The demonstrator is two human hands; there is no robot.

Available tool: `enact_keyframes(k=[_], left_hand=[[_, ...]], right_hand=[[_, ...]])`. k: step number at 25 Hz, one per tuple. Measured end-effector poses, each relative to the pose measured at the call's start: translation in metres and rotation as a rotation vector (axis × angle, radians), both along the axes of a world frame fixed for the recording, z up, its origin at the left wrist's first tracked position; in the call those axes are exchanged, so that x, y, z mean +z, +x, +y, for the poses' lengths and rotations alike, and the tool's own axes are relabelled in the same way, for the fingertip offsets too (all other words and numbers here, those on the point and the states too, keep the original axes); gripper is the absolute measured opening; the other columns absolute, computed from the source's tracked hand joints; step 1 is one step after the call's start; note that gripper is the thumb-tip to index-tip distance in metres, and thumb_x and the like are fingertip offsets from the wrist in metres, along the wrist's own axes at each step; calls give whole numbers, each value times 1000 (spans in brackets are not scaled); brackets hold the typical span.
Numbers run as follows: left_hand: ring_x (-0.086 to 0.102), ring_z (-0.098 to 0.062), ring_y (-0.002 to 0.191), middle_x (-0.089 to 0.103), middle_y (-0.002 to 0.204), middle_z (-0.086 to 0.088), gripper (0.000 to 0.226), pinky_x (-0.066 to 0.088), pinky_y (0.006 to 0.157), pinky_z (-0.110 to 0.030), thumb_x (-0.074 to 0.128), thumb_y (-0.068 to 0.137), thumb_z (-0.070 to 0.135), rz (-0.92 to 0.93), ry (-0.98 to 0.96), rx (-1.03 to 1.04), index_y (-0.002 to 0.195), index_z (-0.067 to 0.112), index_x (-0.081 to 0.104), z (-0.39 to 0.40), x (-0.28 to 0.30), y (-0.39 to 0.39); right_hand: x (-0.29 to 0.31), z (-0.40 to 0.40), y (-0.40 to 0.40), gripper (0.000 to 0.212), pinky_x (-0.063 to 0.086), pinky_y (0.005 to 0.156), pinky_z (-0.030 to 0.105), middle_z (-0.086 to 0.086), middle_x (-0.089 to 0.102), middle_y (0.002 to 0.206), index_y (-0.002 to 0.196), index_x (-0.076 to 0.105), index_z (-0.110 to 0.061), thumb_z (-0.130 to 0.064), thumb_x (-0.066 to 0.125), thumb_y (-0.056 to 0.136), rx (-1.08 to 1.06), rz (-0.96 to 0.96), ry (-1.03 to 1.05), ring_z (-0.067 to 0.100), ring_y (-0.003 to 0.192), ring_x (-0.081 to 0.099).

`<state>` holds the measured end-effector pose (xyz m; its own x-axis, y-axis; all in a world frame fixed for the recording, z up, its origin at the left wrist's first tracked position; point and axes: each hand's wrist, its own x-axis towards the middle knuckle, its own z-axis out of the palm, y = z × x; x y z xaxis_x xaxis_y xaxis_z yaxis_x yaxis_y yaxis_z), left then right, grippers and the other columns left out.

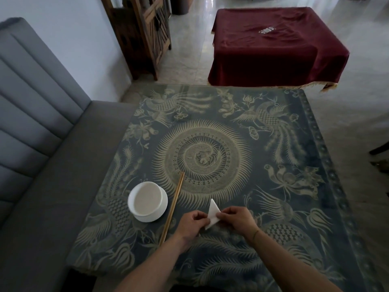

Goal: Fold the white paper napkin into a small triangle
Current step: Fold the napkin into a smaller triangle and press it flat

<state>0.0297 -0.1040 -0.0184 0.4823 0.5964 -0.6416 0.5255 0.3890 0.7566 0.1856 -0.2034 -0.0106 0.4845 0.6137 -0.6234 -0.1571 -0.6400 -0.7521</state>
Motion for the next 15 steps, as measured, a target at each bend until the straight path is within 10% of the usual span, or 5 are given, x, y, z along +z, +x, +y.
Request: enact_keyframes(k=[15], left_hand=[[66,-12,79,70,81,11,14,53,71,-32,76,81,21,188,275,128,77,29,65,28,-20,-46]], right_hand=[[-12,54,-49,15,54,54,21,-4,75,69,83,71,-17,-9,80,75,92,-93,-43,13,60,71]])
